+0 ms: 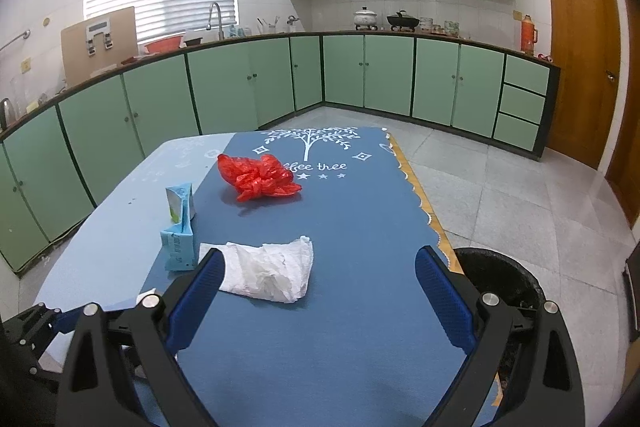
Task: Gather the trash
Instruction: 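Grasp the blue-white paper cup with the left gripper while the right gripper grasps the white tissue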
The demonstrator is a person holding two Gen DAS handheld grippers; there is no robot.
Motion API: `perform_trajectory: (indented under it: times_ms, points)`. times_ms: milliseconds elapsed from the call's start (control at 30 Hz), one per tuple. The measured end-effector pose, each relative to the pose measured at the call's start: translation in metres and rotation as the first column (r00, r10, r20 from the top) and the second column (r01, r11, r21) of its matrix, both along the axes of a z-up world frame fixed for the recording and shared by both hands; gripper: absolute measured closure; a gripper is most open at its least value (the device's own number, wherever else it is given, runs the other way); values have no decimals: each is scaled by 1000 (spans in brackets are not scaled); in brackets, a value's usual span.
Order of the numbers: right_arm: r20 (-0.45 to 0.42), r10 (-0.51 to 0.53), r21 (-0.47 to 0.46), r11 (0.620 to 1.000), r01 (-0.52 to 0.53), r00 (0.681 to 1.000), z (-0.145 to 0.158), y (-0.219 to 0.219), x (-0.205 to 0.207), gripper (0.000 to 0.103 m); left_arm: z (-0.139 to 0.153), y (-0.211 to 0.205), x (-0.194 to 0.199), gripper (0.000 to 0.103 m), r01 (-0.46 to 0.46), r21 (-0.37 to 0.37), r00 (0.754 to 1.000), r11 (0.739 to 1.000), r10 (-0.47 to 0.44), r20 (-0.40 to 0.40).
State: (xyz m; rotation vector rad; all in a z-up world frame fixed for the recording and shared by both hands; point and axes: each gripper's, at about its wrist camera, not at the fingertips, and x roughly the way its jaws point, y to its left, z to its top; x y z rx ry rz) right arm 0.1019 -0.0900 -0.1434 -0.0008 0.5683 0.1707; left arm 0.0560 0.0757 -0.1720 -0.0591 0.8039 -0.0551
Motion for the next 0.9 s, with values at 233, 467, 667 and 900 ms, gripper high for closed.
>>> perform_trajectory:
  times_ms: [233, 467, 667, 900]
  points:
    - [-1, -3, -3, 1000, 3, 1000, 0, -2, 1, 9, 6, 13, 20, 47, -116, -5, 993, 993, 116, 34]
    - [-17, 4, -6, 1000, -4, 1000, -4, -4, 4, 9, 10, 16, 5, 29, -57, -60, 998, 997, 58, 21]
    - [-32, 3, 0, 1000, -3, 999, -9, -5, 4, 9, 6, 10, -7, 19, -14, -56, 1000, 998, 14, -16]
    - [-31, 1, 0, 1000, -1, 1000, -9, -8, 5, 9, -10, 0, 2, 15, 0, -38, 998, 999, -2, -70]
